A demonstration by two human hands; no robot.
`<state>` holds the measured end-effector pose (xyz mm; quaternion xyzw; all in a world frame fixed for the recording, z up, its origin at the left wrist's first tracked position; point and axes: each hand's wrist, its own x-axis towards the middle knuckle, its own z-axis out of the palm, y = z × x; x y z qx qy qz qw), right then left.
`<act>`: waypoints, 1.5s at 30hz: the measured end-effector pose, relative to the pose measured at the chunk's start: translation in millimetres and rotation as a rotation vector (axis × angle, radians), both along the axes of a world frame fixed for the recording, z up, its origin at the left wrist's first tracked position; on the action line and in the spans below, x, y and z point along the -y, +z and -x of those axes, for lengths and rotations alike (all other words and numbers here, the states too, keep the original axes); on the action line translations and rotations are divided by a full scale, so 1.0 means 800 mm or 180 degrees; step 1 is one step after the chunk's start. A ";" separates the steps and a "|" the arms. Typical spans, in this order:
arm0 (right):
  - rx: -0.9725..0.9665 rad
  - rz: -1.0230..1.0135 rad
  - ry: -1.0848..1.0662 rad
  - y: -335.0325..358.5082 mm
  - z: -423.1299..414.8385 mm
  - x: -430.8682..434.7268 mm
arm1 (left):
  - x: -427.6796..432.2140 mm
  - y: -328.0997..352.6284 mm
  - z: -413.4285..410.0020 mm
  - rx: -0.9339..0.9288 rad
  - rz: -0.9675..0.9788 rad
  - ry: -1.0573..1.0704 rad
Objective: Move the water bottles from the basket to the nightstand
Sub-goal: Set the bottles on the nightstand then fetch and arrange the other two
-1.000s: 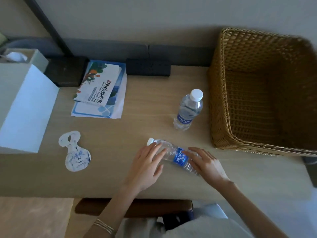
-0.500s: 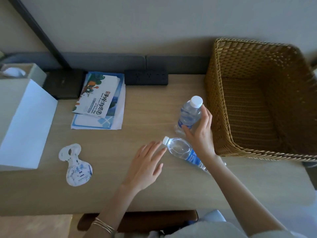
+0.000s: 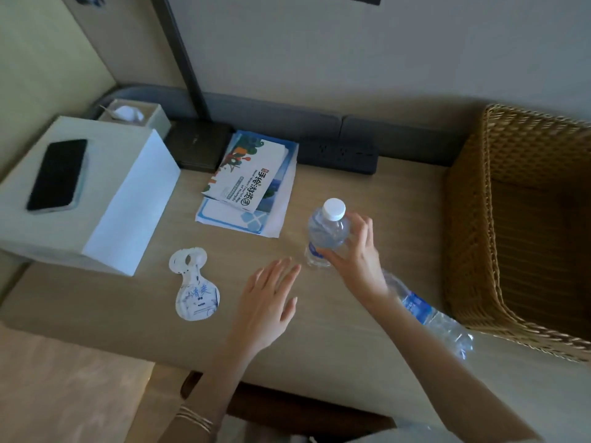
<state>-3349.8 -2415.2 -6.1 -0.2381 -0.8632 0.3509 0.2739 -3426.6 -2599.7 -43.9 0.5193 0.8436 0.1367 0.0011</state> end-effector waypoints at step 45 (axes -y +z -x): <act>0.2216 -0.0517 -0.0703 -0.074 -0.195 -0.006 | -0.070 -0.042 -0.023 -0.0117 0.0608 -0.0113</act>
